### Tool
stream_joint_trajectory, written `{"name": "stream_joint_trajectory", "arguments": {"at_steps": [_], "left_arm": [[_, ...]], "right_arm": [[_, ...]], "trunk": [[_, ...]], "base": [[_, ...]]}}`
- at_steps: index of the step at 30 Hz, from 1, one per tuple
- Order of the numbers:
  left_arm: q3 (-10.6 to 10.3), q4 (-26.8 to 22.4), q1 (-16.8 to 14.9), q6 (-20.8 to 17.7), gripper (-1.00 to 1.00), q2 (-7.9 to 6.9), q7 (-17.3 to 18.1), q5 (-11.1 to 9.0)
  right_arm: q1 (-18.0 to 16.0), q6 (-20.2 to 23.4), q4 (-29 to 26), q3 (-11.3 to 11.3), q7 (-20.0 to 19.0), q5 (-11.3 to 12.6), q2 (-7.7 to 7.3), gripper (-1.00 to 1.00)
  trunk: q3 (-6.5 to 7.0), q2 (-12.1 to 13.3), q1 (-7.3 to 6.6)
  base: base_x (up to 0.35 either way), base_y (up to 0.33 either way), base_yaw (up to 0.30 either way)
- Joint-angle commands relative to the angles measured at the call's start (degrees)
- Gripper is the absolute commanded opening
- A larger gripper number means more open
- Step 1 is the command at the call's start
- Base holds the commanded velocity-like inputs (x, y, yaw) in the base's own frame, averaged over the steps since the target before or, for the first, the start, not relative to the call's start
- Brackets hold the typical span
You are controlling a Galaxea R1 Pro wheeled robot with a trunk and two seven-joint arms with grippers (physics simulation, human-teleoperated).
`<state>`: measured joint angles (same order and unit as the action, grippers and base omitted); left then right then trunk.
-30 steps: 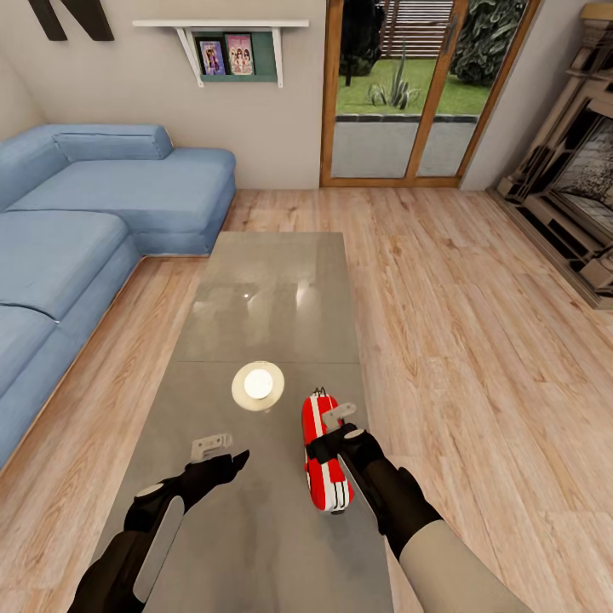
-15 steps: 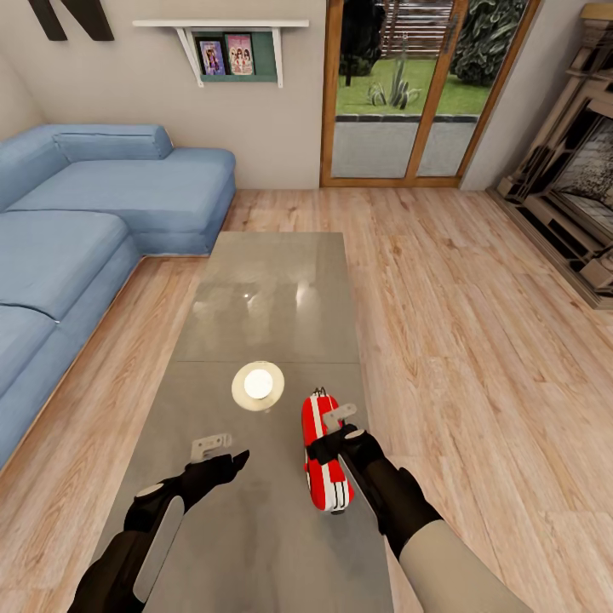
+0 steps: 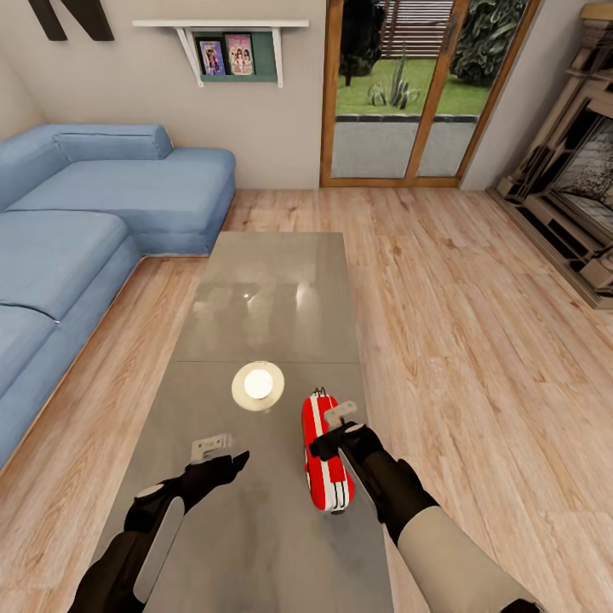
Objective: Turn on the radio receiver that's on the table in the living room.
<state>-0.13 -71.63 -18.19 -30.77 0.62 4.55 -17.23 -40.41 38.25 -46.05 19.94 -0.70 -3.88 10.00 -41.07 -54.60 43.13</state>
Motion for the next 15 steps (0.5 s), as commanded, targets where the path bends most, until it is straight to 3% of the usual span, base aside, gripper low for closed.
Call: {"name": "stream_joint_trajectory", "arguments": {"at_steps": [1, 15], "left_arm": [[0.00, 0.03, 0.00, 0.00, 1.00, 0.01, -0.01, 0.00], [0.01, 0.08, 0.00, 0.00, 1.00, 0.03, 0.00, 0.00]], "right_arm": [[-0.01, -0.01, 0.03, 0.01, 0.00, 0.00, 0.00, 1.00], [-1.08, 0.07, 0.42, -1.40, 0.00, 0.10, 0.00, 1.00]], "trunk": [[0.00, 0.00, 0.00], [0.00, 0.00, 0.00]], "base": [[0.000, 0.000, 0.000], [0.000, 0.000, 0.000]]}}
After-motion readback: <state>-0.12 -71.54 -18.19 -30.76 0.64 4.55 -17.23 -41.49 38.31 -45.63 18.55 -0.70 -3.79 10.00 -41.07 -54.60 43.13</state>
